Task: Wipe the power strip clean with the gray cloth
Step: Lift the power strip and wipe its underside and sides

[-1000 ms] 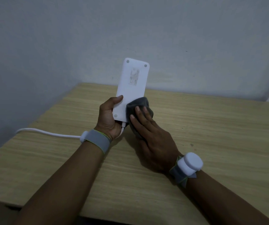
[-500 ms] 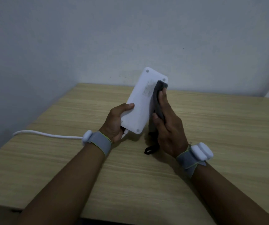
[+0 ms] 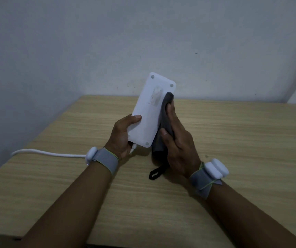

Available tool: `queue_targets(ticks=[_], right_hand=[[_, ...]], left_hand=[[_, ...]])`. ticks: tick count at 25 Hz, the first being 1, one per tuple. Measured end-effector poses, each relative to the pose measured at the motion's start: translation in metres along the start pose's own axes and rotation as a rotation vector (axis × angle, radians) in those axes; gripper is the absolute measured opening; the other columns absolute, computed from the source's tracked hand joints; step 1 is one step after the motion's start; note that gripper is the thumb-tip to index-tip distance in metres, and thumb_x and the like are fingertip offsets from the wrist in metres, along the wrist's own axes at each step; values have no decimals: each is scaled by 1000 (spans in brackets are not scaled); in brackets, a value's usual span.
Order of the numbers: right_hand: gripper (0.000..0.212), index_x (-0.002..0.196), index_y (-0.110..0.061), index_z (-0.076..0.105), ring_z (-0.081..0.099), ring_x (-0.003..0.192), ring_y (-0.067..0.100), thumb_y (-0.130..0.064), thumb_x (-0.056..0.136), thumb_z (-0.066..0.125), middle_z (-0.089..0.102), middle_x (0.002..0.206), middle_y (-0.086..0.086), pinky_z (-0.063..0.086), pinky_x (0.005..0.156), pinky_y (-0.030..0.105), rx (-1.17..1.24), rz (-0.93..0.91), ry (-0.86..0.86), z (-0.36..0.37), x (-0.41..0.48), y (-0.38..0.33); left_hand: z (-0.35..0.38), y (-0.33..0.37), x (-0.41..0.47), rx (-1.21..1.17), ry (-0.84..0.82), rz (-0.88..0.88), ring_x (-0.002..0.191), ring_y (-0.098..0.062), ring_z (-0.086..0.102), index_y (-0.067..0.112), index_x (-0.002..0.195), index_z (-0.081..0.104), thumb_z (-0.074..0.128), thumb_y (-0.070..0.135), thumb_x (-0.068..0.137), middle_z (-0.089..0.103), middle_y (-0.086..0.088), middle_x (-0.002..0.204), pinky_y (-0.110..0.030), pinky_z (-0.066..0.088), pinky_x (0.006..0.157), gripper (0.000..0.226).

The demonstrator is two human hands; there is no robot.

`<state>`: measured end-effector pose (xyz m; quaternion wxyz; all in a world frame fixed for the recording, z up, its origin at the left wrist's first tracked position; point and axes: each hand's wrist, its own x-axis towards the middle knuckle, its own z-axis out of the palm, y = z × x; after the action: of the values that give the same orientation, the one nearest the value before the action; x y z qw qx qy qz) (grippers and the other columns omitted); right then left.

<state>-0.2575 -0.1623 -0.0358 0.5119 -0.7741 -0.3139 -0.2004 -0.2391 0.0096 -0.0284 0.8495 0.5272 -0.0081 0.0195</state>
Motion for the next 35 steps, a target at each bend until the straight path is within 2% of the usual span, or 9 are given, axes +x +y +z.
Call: queue_targets(ticks=[3,6,10,14,20,23,27,31,35], right_hand=[[60,152,-11,12,15,147,6,-16,99,39,10,162,5,20,113,10,-12,-47,137,-9,8,-2],[56,150,-5,21,16,148,13,-11,98,40,16,161,10,19,118,20,-27,-40,293,-23,16,4],[48,142,-2,39,35,138,27,-15,96,42,35,151,17,28,115,33,-305,-129,364,-38,18,11],[47,141,-5,41,34,137,36,-21,97,42,34,150,24,31,110,52,-508,-339,337,-42,21,8],[44,137,-5,47,44,126,29,-18,96,42,46,140,17,38,105,43,-428,-326,366,-56,18,7],[40,134,-7,53,44,125,31,-19,95,45,49,137,17,37,104,45,-553,-407,425,-52,19,2],[41,129,-10,58,41,130,32,-21,91,51,56,134,11,35,104,52,-665,-481,365,-45,20,2],[49,137,-3,46,42,128,29,-18,91,51,54,134,10,37,105,47,-454,-363,423,-49,21,5],[39,126,-6,60,42,132,34,-23,93,50,59,132,9,29,110,55,-678,-437,358,-34,18,4]], left_hand=[[1,1,0,154,-43,53,43,-29,48,-6,100,64,71,37,62,60,-20,77,-18,32,28,58],[3,1,-2,303,-114,99,36,-26,44,4,81,70,74,35,63,60,-19,65,-19,33,30,36],[9,-2,-7,484,-152,199,65,-22,63,3,81,72,78,33,59,67,-9,76,-30,48,56,38],[13,6,-11,567,-161,324,67,-13,62,17,76,73,77,22,67,67,7,73,-26,47,56,11],[19,9,-18,760,-186,456,64,-7,56,29,71,66,75,24,70,58,11,68,-20,41,60,11],[21,9,-19,869,-170,557,66,-6,53,26,76,67,77,27,71,56,8,70,-20,38,62,11],[23,7,-20,992,-118,647,74,-12,56,16,90,72,77,30,72,60,3,78,-25,41,65,23],[26,5,-22,1033,-89,723,73,-12,57,15,96,74,78,29,73,62,-1,80,-22,39,65,27],[27,3,-21,1044,-46,789,69,-3,54,15,94,74,76,31,76,57,8,74,-17,36,62,25]])
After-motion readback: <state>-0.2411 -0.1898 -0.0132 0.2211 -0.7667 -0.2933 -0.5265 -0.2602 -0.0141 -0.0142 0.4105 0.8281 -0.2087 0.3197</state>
